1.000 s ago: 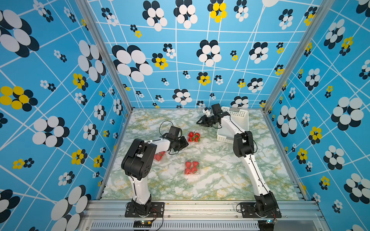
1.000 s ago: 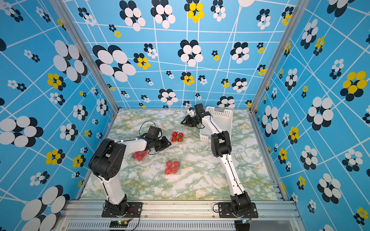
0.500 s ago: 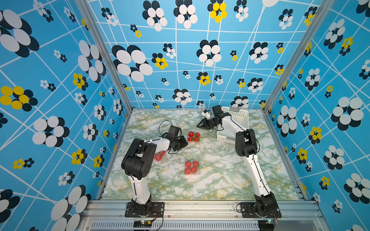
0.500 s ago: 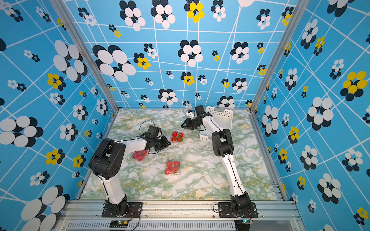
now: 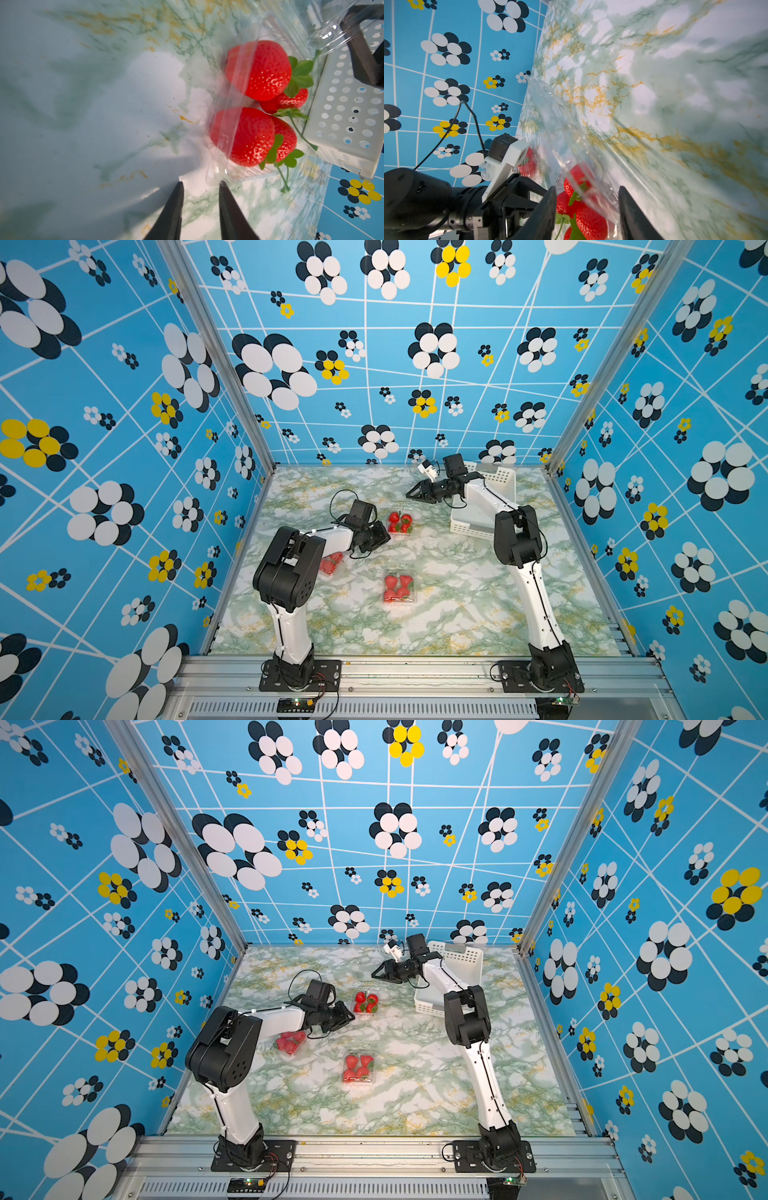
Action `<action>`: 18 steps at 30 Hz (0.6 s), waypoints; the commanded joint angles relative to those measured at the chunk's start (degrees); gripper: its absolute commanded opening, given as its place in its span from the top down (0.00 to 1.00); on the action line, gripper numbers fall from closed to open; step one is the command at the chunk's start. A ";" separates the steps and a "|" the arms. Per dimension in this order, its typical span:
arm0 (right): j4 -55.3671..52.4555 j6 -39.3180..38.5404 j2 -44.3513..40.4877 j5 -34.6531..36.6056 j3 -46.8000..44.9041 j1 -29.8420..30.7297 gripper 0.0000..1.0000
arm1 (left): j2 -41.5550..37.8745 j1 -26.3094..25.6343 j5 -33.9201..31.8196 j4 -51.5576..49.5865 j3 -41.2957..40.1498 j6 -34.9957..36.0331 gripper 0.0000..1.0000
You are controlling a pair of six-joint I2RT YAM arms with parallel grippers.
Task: Pack strawberries into containers
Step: Close the packing box at the center of the board.
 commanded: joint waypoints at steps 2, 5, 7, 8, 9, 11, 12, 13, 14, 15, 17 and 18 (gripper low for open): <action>1.69 0.67 -0.58 -4.66 1.32 -0.03 0.51 | 1.77 0.55 -1.76 -3.62 0.98 0.36 0.69; 2.20 0.96 -0.53 -6.84 1.03 0.07 0.51 | 1.88 0.56 -1.77 -3.44 1.02 0.36 0.69; 3.84 1.41 -1.04 -8.58 -0.29 0.11 0.51 | 1.85 0.51 -1.86 -3.44 1.05 0.36 0.69; 5.04 1.71 -1.46 -9.65 -1.26 0.13 0.51 | 1.85 0.50 -1.88 -3.53 1.14 0.45 0.69; 5.56 1.84 -1.75 -10.32 -1.81 0.15 0.51 | 1.98 0.50 -1.81 -3.44 1.14 0.45 0.69; 5.75 1.62 -2.21 -11.56 -2.34 0.23 0.50 | 2.06 0.50 -1.77 -3.53 1.23 0.45 0.69; 5.88 1.34 -2.44 -12.49 -2.58 0.23 0.50 | 2.09 0.50 -1.77 -3.45 1.18 0.45 0.69; 5.78 1.20 -2.43 -12.67 -2.59 0.31 0.50 | 2.11 0.55 -1.77 -3.44 1.13 0.43 0.69; 5.65 1.13 -2.31 -12.95 -2.50 0.28 0.50 | 2.21 0.50 -1.85 -3.40 1.09 0.45 0.69; 5.67 1.25 -1.93 -13.79 -2.15 0.33 0.50 | 2.24 0.60 -1.87 -3.29 1.05 0.37 0.69; 5.21 1.43 -1.23 -15.68 -1.17 0.30 0.50 | 2.38 0.60 -1.77 -3.17 1.04 0.36 0.69; 5.15 1.11 -1.25 -16.44 -1.27 0.41 0.50 | 2.42 0.58 -1.77 -3.17 1.05 0.36 0.69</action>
